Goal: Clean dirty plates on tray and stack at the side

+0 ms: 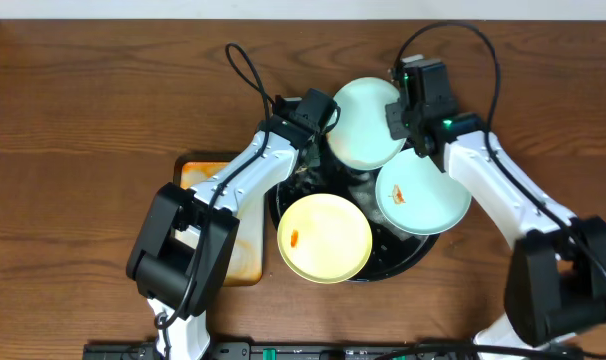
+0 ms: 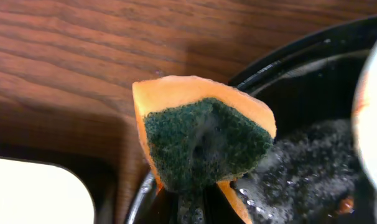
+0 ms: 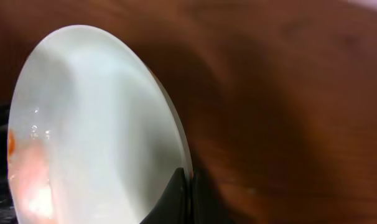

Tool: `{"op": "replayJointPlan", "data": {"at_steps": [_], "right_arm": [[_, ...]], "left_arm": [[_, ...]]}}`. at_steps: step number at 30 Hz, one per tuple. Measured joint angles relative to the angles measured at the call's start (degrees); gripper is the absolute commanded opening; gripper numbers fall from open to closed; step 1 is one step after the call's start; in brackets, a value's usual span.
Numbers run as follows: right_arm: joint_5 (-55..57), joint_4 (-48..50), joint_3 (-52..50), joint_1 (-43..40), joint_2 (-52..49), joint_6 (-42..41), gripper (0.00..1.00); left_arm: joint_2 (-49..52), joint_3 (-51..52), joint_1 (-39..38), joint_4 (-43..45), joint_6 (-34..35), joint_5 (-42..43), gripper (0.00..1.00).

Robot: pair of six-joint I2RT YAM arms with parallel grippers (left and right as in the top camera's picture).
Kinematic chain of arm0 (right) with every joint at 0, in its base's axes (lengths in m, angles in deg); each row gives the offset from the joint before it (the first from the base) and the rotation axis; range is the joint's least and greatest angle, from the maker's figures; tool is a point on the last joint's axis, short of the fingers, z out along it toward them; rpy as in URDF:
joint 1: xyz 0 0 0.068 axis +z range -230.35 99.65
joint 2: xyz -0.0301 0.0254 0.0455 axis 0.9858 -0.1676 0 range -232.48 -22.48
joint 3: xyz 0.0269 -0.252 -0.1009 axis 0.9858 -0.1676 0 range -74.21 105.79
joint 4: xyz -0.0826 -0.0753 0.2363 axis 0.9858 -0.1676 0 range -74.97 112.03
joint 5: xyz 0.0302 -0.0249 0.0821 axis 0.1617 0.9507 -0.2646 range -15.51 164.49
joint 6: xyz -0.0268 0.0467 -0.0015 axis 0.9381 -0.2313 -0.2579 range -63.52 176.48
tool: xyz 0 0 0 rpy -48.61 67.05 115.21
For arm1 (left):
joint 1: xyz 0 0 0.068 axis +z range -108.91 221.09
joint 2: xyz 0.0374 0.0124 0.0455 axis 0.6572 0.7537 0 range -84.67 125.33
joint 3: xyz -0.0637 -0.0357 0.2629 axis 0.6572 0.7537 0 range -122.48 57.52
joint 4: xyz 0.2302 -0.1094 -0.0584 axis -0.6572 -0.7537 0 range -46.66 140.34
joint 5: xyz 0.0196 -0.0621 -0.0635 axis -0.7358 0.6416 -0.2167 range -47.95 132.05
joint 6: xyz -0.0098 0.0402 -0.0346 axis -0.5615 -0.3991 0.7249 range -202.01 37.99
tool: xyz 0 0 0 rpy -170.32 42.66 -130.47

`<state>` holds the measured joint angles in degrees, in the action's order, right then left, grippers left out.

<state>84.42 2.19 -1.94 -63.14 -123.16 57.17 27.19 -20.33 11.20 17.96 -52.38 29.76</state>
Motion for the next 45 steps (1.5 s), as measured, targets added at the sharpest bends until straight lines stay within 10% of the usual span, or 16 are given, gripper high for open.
{"op": "replayJointPlan", "data": {"at_steps": [25, 45], "right_arm": [[29.8, 0.9, 0.0, 15.4, 8.5, 21.5, 0.01], [29.2, -5.3, 0.0, 15.5, 8.5, 21.1, 0.01]], "left_arm": [[0.0, 0.0, 2.6, 0.0, 0.4, 8.7, 0.08], [-1.0, 0.0, 2.9, 4.9, 0.5, 12.2, 0.08]]}}
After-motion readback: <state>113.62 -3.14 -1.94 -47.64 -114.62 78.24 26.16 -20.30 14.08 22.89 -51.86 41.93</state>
